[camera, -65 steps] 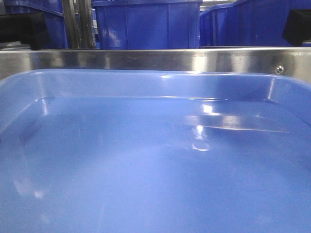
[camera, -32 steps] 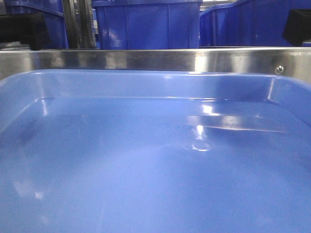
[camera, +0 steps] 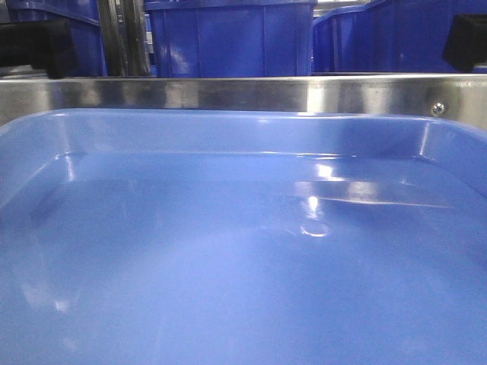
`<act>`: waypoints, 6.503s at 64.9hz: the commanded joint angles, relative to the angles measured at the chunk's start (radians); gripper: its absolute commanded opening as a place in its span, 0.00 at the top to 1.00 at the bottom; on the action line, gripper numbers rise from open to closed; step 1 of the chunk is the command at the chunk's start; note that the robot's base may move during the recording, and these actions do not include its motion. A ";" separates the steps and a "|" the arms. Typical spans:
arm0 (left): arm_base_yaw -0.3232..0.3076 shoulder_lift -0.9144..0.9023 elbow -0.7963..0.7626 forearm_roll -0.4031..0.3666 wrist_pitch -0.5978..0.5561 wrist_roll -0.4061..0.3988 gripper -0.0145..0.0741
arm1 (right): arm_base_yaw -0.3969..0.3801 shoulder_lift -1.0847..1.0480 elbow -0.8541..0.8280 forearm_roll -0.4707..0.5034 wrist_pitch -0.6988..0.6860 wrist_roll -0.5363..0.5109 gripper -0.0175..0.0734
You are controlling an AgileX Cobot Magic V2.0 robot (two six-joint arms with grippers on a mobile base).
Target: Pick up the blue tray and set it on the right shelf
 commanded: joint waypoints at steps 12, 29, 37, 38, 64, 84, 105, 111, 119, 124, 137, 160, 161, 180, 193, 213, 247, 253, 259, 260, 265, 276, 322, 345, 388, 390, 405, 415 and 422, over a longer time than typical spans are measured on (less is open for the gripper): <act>-0.009 -0.024 -0.021 -0.009 0.126 -0.009 0.76 | -0.002 -0.023 -0.023 -0.020 -0.024 0.009 0.52; -0.009 -0.024 -0.034 0.019 0.124 -0.007 0.76 | -0.001 -0.024 -0.023 0.041 -0.012 0.009 0.52; -0.035 -0.042 -0.083 0.022 0.127 -0.007 0.76 | 0.020 -0.051 -0.023 0.076 0.034 0.008 0.52; -0.037 -0.045 -0.086 0.022 0.127 -0.007 0.76 | 0.022 -0.054 -0.023 0.076 0.036 0.008 0.52; -0.034 -0.056 -0.250 0.118 0.125 0.038 0.76 | 0.029 -0.104 -0.222 0.008 0.107 0.002 0.52; 0.135 0.066 -0.422 0.102 0.002 0.196 0.76 | -0.032 0.087 -0.482 -0.054 0.053 -0.121 0.52; 0.283 0.287 -0.783 0.039 -0.043 0.412 0.76 | -0.198 0.390 -0.884 0.076 0.049 -0.314 0.52; 0.337 0.376 -0.906 0.004 -0.069 0.439 0.76 | -0.225 0.481 -1.001 0.082 0.072 -0.322 0.52; 0.404 0.476 -1.018 -0.051 -0.079 0.453 0.76 | -0.232 0.559 -1.079 0.082 0.068 -0.332 0.52; 0.432 0.531 -1.065 -0.089 -0.106 0.486 0.76 | -0.232 0.598 -1.099 0.082 0.048 -0.338 0.52; 0.467 0.616 -1.094 -0.141 -0.098 0.522 0.76 | -0.233 0.669 -1.101 0.082 -0.009 -0.341 0.52; 0.469 0.645 -1.094 -0.037 -0.035 0.524 0.75 | -0.233 0.714 -1.101 0.077 -0.055 -0.341 0.51; 0.469 0.645 -1.094 -0.037 -0.035 0.524 0.75 | -0.233 0.715 -1.101 0.077 -0.055 -0.341 0.51; 0.469 0.654 -1.094 0.068 0.005 0.526 0.37 | -0.233 0.753 -1.100 0.077 -0.069 -0.341 0.27; 0.469 0.655 -1.094 0.161 0.047 0.524 0.28 | -0.238 0.756 -1.100 0.035 -0.073 -0.340 0.15; 0.552 0.655 -1.094 0.050 0.044 0.517 0.28 | -0.300 0.756 -1.100 0.041 -0.033 -0.340 0.15; 0.556 0.657 -1.094 0.042 -0.086 0.526 0.87 | -0.299 0.756 -1.100 0.043 -0.107 -0.375 0.77; 0.556 0.651 -1.094 -0.010 -0.065 0.539 0.87 | -0.308 0.744 -1.109 0.067 -0.090 -0.375 0.75; 0.544 0.608 -1.094 -0.024 -0.086 0.544 0.87 | -0.303 0.699 -1.120 0.069 -0.109 -0.402 0.75; 0.543 0.600 -1.094 -0.024 -0.088 0.542 0.87 | -0.301 0.690 -1.120 0.068 -0.120 -0.407 0.75; 0.514 0.557 -1.092 -0.019 -0.088 0.531 0.87 | -0.288 0.640 -1.116 0.064 -0.172 -0.423 0.75; 0.446 0.484 -1.014 0.014 -0.144 0.511 0.87 | -0.216 0.514 -0.961 -0.051 -0.292 -0.457 0.75; 0.405 -0.230 0.165 0.094 -1.245 0.446 0.88 | -0.168 -0.150 0.010 -0.155 -1.146 -0.461 0.75; 0.405 -0.735 0.549 0.257 -1.282 0.446 0.88 | -0.168 -0.503 0.306 -0.221 -1.210 -0.461 0.75; 0.405 -0.909 0.600 0.275 -1.278 0.446 0.88 | -0.168 -0.691 0.361 -0.221 -1.204 -0.461 0.75; 0.405 -0.909 0.600 0.275 -1.278 0.446 0.88 | -0.168 -0.691 0.361 -0.221 -1.204 -0.461 0.75; 0.405 -0.909 0.600 0.275 -1.278 0.446 0.88 | -0.259 -0.725 0.421 -0.131 -1.205 -0.499 0.75; 0.405 -0.909 0.600 0.275 -1.278 0.446 0.88 | -0.469 -0.827 0.572 0.078 -1.225 -0.771 0.75; 0.405 -0.909 0.600 0.275 -1.278 0.446 0.88 | -0.606 -0.917 0.665 0.109 -1.230 -0.809 0.75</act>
